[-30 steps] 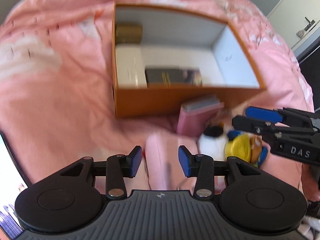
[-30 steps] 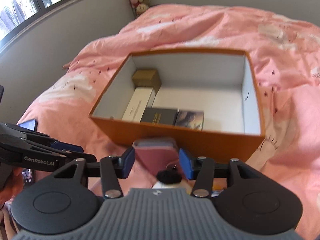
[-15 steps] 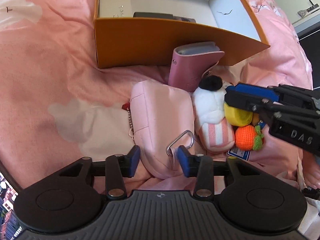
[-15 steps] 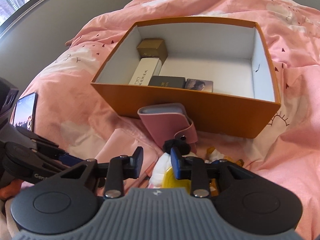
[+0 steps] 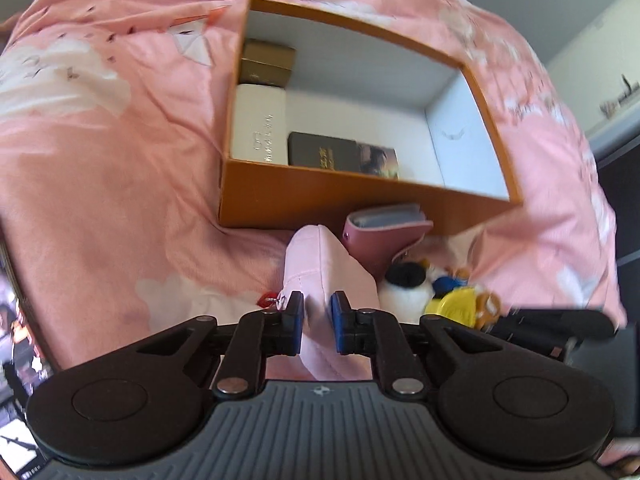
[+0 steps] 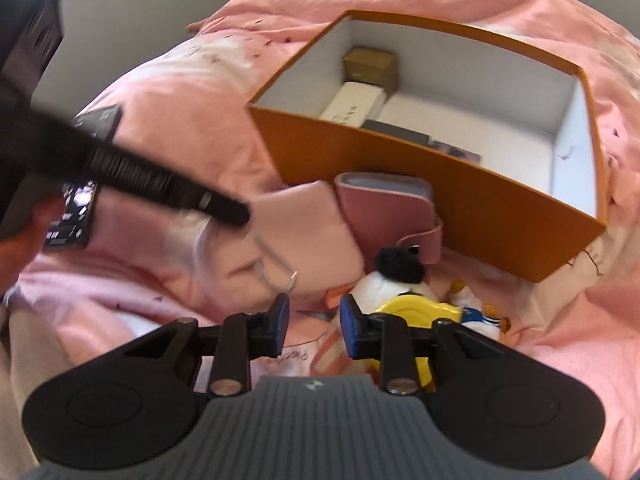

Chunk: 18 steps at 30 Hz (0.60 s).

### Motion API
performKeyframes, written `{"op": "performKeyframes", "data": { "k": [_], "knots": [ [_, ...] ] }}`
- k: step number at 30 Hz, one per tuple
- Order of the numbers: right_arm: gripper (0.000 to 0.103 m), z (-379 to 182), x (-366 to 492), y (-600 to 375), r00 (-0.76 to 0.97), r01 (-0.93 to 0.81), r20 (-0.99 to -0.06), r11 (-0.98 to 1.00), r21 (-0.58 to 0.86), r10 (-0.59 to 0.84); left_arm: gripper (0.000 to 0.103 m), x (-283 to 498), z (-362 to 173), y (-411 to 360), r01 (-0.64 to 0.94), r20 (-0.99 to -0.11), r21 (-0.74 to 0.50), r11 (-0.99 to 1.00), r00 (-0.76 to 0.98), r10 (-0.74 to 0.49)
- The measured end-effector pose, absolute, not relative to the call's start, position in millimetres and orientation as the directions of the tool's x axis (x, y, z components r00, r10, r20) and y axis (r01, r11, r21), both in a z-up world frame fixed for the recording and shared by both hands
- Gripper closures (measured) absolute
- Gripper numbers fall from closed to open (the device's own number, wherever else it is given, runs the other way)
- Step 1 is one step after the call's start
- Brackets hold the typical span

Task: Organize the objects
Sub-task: 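Reach the left gripper to the pink backpack while the right reaches the pink wallet, then grasp the pink backpack with the left gripper while the right grasps the pink wallet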

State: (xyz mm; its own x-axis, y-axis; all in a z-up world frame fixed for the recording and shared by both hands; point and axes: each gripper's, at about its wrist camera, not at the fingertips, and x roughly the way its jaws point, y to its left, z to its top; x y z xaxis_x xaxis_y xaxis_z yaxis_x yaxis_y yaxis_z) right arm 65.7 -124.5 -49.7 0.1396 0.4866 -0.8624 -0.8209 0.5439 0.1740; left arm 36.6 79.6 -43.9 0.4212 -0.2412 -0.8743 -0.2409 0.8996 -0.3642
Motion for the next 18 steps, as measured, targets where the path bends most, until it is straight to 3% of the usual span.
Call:
{"op": "performKeyframes", "data": {
  "k": [5, 8, 14, 16, 17, 18],
  "knots": [
    [0.067, -50, 56, -117, 0.076, -0.868, -0.864, 0.46, 0.189, 0.498, 0.087, 29, -36, 90, -0.323, -0.86, -0.419, 0.849, 0.441, -0.256],
    [0.052, -50, 50, -110, 0.068, -0.89, -0.862, 0.421, 0.176, 0.503, 0.087, 24, -35, 94, -0.355, -0.867, -0.416, 0.837, 0.434, -0.246],
    [0.05, -53, 42, -96, 0.027, -0.927, -0.86, 0.336, 0.169, 0.51, 0.087, 15, -40, 103, -0.414, -0.88, -0.418, 0.809, 0.407, -0.246],
    [0.051, -56, 41, -91, 0.03, -0.931, -0.864, 0.328, 0.159, 0.503, 0.087, 12, -40, 105, -0.423, -0.883, -0.411, 0.807, 0.406, -0.237],
    [0.059, -57, 42, -90, 0.027, -0.931, -0.863, 0.327, 0.162, 0.505, 0.087, 11, -39, 106, -0.428, -0.884, -0.409, 0.806, 0.406, -0.233],
    [0.076, -57, 43, -89, 0.015, -0.929, -0.858, 0.324, 0.177, 0.513, 0.085, 11, -39, 108, -0.429, -0.883, -0.411, 0.804, 0.406, -0.235]
  ]
}}
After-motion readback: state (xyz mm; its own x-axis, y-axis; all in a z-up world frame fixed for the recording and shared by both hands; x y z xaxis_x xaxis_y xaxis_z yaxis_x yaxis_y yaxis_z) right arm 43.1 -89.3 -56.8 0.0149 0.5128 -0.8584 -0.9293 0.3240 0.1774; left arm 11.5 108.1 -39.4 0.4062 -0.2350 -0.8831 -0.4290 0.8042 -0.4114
